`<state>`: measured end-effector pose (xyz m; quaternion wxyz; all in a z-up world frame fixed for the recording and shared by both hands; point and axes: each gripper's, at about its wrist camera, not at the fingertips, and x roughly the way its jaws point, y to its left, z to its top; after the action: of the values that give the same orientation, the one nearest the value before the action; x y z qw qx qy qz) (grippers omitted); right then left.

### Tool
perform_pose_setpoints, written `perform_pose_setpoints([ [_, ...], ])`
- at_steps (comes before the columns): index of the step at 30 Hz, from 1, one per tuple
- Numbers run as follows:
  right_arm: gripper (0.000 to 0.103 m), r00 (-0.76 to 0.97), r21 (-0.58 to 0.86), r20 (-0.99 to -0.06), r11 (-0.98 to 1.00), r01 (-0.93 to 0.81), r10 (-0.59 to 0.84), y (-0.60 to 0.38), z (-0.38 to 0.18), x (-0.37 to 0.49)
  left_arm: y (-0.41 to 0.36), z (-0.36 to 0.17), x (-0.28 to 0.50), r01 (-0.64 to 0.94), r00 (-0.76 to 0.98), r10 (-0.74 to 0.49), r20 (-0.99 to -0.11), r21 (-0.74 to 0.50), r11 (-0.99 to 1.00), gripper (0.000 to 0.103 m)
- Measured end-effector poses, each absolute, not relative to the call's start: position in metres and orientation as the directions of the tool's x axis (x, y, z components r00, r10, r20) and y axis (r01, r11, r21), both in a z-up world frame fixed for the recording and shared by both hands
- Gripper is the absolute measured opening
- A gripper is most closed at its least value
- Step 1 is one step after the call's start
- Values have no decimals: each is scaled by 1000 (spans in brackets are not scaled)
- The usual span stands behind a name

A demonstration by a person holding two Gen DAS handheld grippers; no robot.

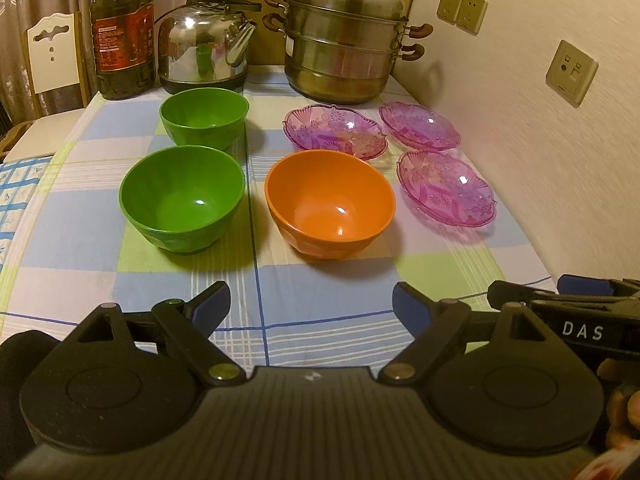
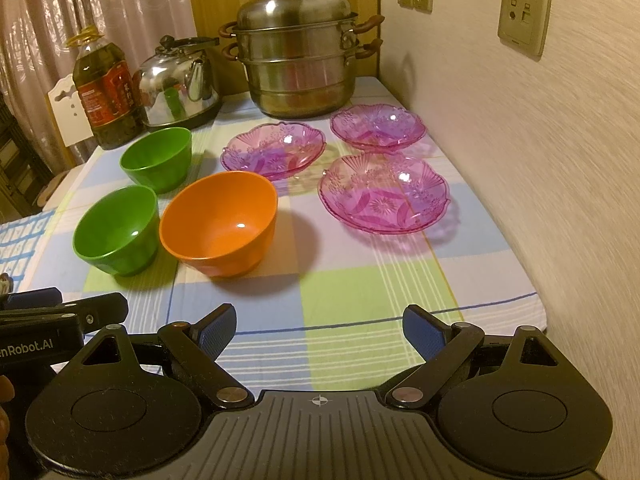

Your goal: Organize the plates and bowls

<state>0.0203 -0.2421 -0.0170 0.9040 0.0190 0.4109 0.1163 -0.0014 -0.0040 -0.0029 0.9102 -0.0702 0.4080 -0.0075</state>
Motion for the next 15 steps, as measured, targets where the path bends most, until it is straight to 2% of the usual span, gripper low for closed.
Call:
perform_pose_setpoints([
  [15, 90, 634, 131, -739, 972, -194, 226, -243, -17, 20, -5, -4, -2, -44, 667, -70, -742, -133, 990, 87],
])
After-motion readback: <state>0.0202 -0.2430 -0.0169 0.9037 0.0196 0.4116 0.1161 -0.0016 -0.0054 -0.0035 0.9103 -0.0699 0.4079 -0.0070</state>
